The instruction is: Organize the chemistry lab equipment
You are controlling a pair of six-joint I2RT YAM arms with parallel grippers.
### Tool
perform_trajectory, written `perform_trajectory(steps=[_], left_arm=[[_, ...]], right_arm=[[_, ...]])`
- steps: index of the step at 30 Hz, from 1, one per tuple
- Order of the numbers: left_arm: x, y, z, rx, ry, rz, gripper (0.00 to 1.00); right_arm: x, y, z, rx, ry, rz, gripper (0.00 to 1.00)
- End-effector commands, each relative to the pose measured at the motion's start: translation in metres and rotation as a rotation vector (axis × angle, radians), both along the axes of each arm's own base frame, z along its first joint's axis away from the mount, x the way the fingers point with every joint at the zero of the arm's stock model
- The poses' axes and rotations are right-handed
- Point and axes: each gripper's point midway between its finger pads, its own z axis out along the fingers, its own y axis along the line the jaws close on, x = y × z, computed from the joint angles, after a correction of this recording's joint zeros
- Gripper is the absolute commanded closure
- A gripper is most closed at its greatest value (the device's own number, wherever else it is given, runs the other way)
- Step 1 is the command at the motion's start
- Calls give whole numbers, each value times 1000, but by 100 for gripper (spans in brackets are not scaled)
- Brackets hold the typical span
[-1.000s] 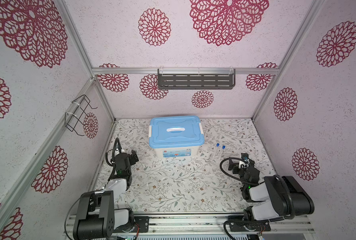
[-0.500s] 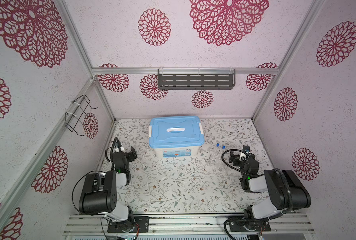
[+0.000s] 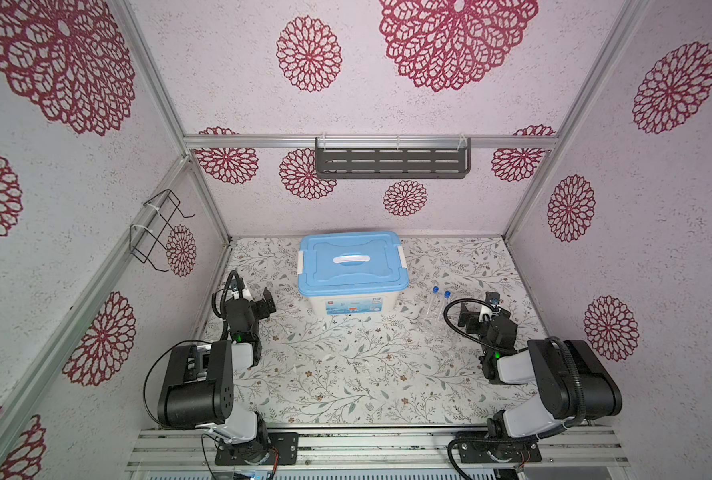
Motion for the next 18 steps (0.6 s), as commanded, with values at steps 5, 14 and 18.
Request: perform_trajectory(steps=[5, 14, 18], left_arm=[[2, -1, 1, 32, 1, -8, 3], [1, -2, 2, 32, -2, -10, 3], [1, -2, 2, 32, -4, -10, 3]], right_arm=[[8, -3, 18, 18, -58, -15, 1], [8, -3, 18, 20, -58, -16, 1], [7, -3, 18, 17, -61, -20, 1]])
